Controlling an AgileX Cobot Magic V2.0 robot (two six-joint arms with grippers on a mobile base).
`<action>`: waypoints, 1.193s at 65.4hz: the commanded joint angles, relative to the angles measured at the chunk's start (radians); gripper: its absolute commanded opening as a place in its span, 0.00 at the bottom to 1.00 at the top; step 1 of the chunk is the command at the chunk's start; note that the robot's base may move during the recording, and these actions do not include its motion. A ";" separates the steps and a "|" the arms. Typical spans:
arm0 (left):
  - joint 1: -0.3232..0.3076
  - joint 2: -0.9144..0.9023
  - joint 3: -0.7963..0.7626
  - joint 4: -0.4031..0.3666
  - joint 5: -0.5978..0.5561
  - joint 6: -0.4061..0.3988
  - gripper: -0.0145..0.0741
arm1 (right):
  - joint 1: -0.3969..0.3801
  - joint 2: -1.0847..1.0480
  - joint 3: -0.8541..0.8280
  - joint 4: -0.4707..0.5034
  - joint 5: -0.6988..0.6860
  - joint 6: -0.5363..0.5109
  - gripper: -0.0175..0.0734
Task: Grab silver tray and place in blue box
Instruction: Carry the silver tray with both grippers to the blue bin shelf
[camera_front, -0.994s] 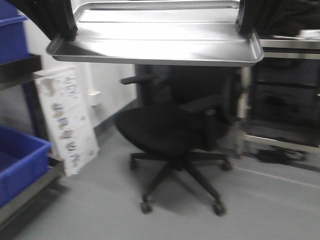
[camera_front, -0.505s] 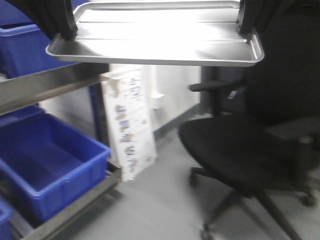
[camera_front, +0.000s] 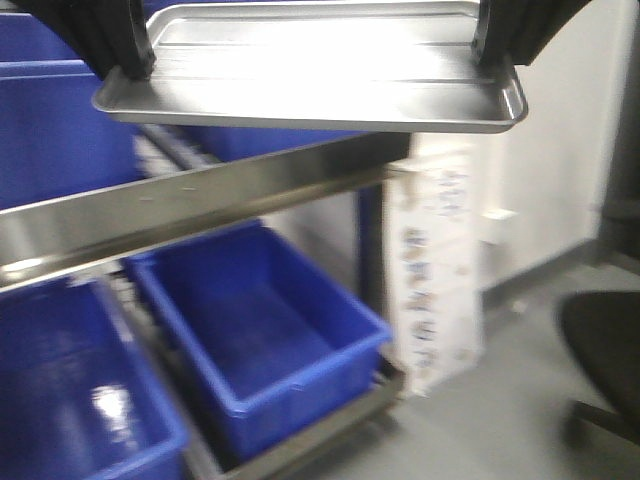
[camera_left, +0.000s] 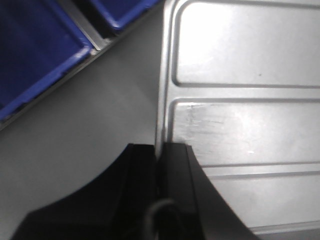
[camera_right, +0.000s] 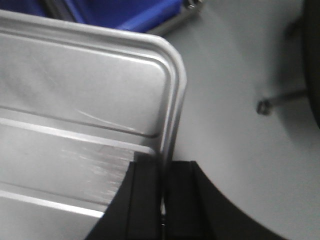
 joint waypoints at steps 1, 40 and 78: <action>-0.002 -0.039 -0.035 0.028 -0.033 -0.005 0.05 | -0.005 -0.037 -0.028 -0.042 -0.017 -0.021 0.26; -0.002 -0.039 -0.035 0.028 -0.033 -0.005 0.05 | -0.005 -0.037 -0.028 -0.042 -0.017 -0.021 0.26; -0.002 -0.039 -0.035 0.028 -0.033 -0.005 0.05 | -0.005 -0.037 -0.028 -0.042 -0.017 -0.021 0.26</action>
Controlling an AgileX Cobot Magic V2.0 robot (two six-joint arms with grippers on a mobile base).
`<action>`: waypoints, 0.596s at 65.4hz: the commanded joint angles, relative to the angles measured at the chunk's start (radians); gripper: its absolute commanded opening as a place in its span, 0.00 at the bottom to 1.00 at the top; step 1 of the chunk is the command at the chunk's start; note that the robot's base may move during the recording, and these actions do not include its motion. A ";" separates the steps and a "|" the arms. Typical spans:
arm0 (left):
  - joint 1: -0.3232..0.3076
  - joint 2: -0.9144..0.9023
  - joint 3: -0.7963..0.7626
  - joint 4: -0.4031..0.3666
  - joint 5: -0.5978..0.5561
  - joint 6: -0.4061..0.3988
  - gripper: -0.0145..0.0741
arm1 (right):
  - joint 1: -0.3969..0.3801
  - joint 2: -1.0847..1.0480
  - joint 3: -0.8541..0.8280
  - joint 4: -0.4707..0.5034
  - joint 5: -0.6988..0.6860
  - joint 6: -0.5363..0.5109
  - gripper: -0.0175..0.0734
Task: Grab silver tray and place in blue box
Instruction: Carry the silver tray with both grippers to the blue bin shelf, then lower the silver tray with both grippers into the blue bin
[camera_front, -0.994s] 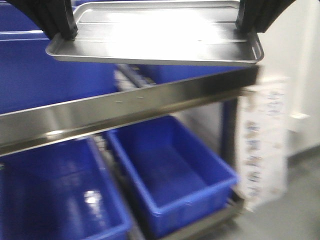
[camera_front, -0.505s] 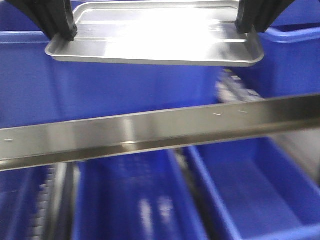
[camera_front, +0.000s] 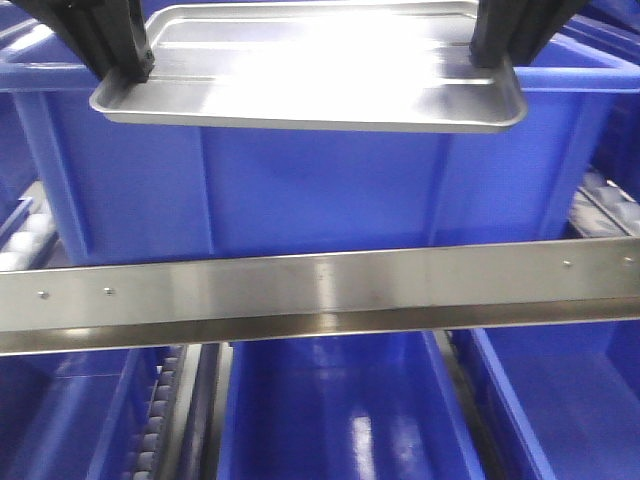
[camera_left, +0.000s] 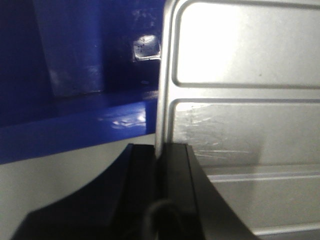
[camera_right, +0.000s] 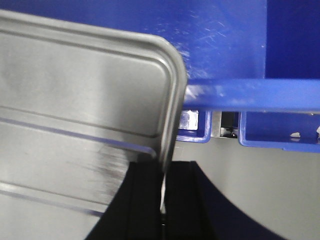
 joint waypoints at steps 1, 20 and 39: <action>-0.002 -0.039 -0.035 0.026 -0.035 -0.005 0.05 | -0.005 -0.037 -0.028 -0.042 -0.017 -0.021 0.26; -0.002 -0.039 -0.035 0.026 -0.035 -0.005 0.05 | -0.005 -0.037 -0.028 -0.042 -0.017 -0.021 0.26; -0.002 -0.039 -0.035 0.026 -0.035 -0.005 0.05 | -0.005 -0.037 -0.028 -0.042 -0.017 -0.021 0.26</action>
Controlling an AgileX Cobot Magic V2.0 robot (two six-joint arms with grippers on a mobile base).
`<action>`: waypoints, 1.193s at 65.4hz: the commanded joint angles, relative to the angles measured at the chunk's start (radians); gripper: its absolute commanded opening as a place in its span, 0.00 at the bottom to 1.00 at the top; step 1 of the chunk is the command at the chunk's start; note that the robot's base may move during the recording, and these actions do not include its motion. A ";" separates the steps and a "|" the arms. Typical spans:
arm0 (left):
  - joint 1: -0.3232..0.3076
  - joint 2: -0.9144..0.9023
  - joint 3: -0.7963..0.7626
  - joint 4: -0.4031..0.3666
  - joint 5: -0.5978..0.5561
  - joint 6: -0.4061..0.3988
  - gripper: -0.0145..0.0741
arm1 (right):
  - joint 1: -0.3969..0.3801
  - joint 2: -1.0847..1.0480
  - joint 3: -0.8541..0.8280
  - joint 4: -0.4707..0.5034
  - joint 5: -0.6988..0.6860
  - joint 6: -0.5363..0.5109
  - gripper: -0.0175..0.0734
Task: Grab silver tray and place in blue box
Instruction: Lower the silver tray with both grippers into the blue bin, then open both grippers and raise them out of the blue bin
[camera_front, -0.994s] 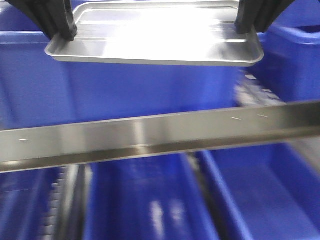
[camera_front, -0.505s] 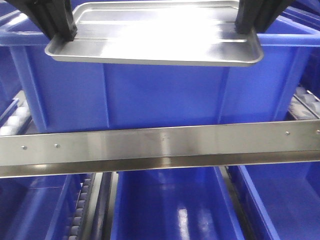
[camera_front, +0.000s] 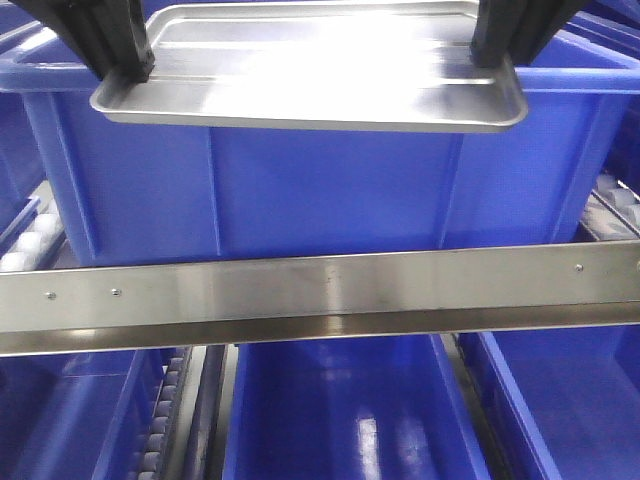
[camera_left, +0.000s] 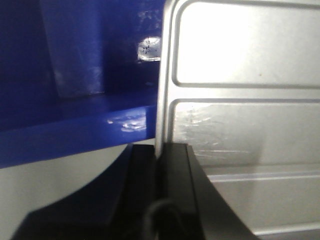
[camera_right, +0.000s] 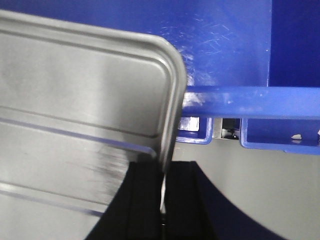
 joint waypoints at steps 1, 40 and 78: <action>-0.002 -0.039 -0.035 0.026 -0.035 -0.005 0.05 | -0.005 -0.037 -0.028 -0.042 -0.017 -0.021 0.26; -0.002 -0.039 -0.035 0.026 -0.059 -0.005 0.05 | -0.005 -0.037 -0.028 -0.042 -0.017 -0.021 0.26; -0.002 0.019 -0.359 0.051 -0.090 0.124 0.05 | -0.026 -0.018 -0.352 -0.106 0.012 -0.093 0.26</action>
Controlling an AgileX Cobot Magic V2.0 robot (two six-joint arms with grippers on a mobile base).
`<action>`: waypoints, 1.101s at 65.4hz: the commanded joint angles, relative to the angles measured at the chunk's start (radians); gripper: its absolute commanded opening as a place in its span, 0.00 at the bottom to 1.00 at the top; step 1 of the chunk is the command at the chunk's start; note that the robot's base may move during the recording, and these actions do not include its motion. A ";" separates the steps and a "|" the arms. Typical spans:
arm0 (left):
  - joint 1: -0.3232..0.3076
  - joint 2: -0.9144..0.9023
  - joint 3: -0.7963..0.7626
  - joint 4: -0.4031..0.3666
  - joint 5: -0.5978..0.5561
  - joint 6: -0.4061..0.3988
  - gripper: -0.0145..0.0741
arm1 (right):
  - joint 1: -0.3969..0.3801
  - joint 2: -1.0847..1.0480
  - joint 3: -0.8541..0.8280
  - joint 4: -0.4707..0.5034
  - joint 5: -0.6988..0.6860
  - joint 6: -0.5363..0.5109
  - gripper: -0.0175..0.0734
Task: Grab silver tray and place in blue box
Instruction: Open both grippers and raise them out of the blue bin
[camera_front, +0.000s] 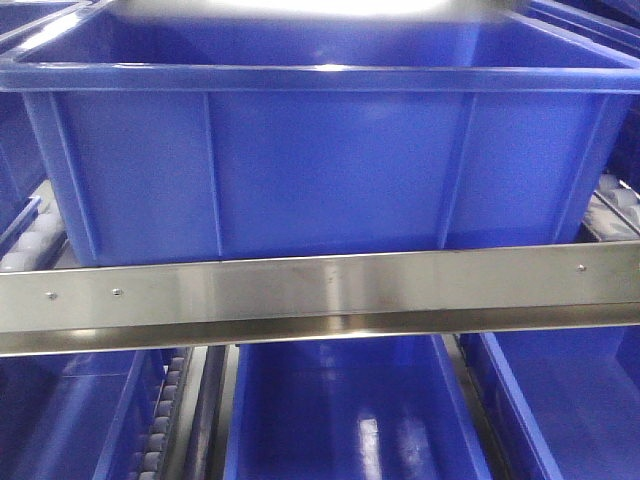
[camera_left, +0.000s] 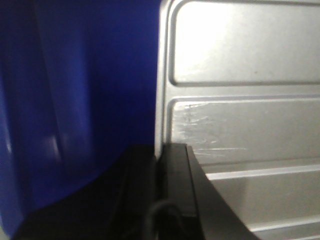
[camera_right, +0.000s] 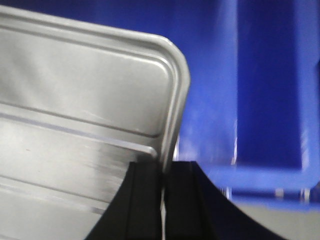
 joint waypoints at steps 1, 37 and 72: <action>-0.002 0.004 -0.105 0.006 -0.089 0.034 0.05 | -0.017 -0.017 -0.093 -0.024 -0.061 -0.041 0.26; 0.023 0.318 -0.218 0.062 -0.246 0.027 0.05 | -0.131 0.300 -0.246 -0.024 -0.195 -0.119 0.26; 0.036 0.427 -0.218 0.045 -0.256 0.012 0.05 | -0.131 0.443 -0.246 -0.062 -0.204 -0.119 0.27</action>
